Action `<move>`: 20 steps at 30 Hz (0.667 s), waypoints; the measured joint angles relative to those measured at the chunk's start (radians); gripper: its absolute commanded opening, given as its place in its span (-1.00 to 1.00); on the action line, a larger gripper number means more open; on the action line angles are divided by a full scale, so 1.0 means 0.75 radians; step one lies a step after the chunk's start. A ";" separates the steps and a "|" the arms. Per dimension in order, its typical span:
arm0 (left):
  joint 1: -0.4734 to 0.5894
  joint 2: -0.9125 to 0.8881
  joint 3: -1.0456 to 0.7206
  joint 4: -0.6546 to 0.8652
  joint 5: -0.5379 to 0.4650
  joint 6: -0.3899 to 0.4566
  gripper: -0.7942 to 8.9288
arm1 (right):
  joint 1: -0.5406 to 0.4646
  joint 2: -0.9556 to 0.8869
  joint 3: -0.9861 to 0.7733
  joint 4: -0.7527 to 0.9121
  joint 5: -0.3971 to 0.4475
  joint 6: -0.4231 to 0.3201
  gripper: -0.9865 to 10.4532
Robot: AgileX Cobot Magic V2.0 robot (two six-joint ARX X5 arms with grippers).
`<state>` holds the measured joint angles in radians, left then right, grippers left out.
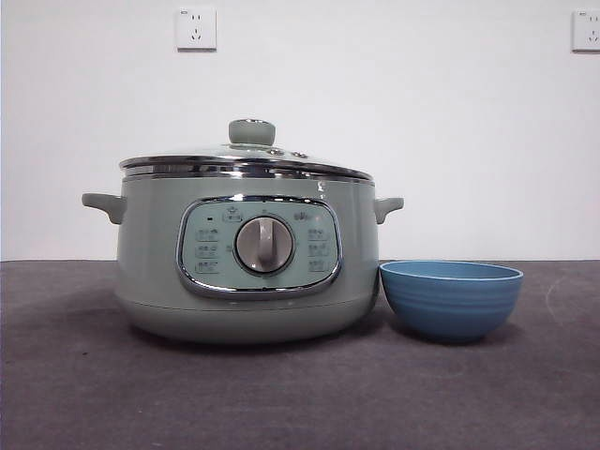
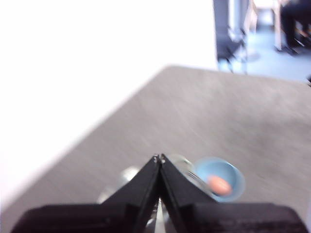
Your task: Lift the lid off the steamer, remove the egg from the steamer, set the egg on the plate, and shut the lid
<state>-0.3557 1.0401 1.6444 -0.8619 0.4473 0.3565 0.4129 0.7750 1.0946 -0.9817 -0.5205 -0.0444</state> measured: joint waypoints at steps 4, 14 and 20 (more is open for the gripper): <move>0.188 -0.191 -0.245 0.203 0.074 0.051 -0.84 | 0.000 0.000 0.000 0.000 0.000 0.000 -0.83; 0.424 -0.752 -1.169 0.712 -0.274 -0.035 -0.84 | 0.000 0.000 0.000 0.000 0.000 0.000 -0.83; 0.492 -1.051 -1.674 0.914 -0.380 -0.194 -0.84 | 0.000 0.000 0.000 -0.001 0.001 0.000 -0.83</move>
<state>0.0135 0.2516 0.3885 -0.1764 0.1619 0.2111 0.4129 0.7750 1.0946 -0.9821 -0.5201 -0.0444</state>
